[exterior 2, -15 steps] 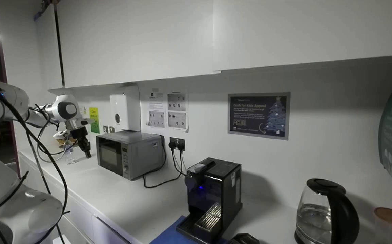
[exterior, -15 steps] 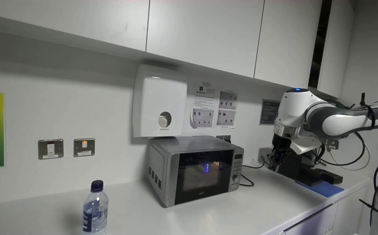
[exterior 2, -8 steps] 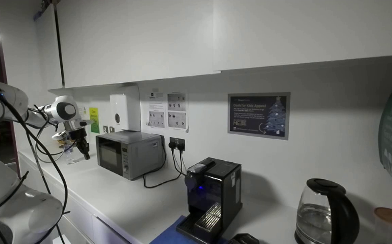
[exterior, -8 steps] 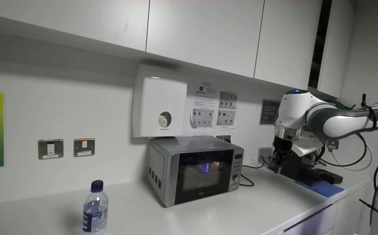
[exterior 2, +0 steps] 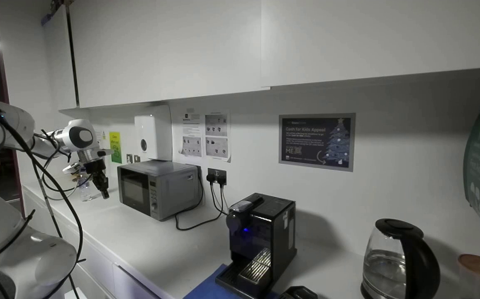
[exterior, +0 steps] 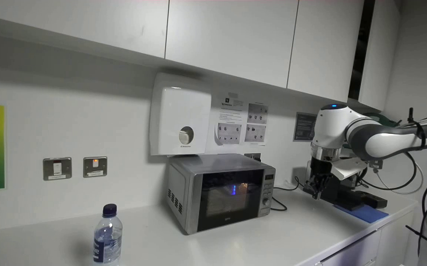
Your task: Turn on the microwave light, then turn it off
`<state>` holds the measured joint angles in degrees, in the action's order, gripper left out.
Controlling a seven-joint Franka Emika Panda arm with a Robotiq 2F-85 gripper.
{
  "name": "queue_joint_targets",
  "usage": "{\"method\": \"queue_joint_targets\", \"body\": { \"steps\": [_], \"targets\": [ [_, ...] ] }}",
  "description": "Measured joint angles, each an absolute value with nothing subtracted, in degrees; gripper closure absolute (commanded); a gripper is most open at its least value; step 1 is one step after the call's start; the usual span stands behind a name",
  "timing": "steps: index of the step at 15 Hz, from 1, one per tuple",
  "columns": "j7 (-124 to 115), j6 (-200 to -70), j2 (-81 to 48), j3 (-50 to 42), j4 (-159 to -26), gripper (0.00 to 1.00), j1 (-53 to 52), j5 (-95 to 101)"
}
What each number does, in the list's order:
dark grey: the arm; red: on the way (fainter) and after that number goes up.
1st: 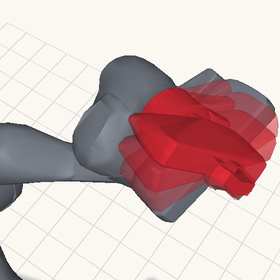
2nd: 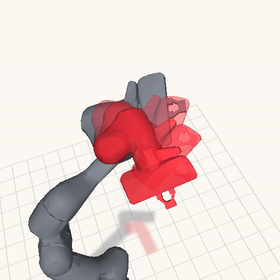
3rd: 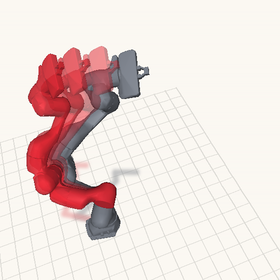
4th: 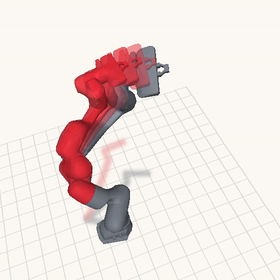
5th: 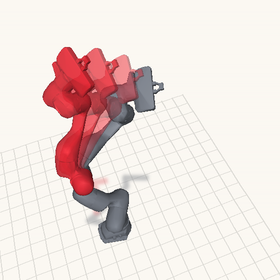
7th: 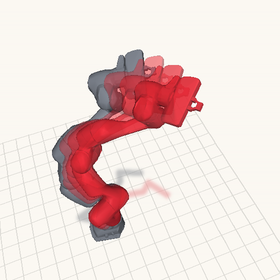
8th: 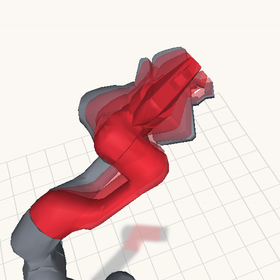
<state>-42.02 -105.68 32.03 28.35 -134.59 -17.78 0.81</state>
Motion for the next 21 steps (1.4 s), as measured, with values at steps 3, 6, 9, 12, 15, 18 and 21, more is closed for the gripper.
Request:
{"method": "queue_joint_targets", "body": {
  "steps": [3,6,9,12,15,18,21],
  "targets": [
    [-42.02,-105.68,32.25,28.01,-135.29,1.00,-17.73,0.79],
    [-42.02,-105.69,32.35,27.36,-135.93,1.00,-17.61,0.78],
    [-42.02,-105.83,32.37,26.72,-136.52,1.00,-17.57,0.78],
    [-42.01,-105.91,32.38,26.50,-136.76,1.00,-17.33,0.78],
    [-42.01,-105.96,32.38,26.48,-136.77,1.00,-17.12,0.78],
    [-42.01,-105.96,32.41,26.48,-136.78,1.00,-17.10,0.78],
    [-42.01,-105.96,32.44,26.48,-136.78,1.00,-17.10,0.78]
  ]
}}
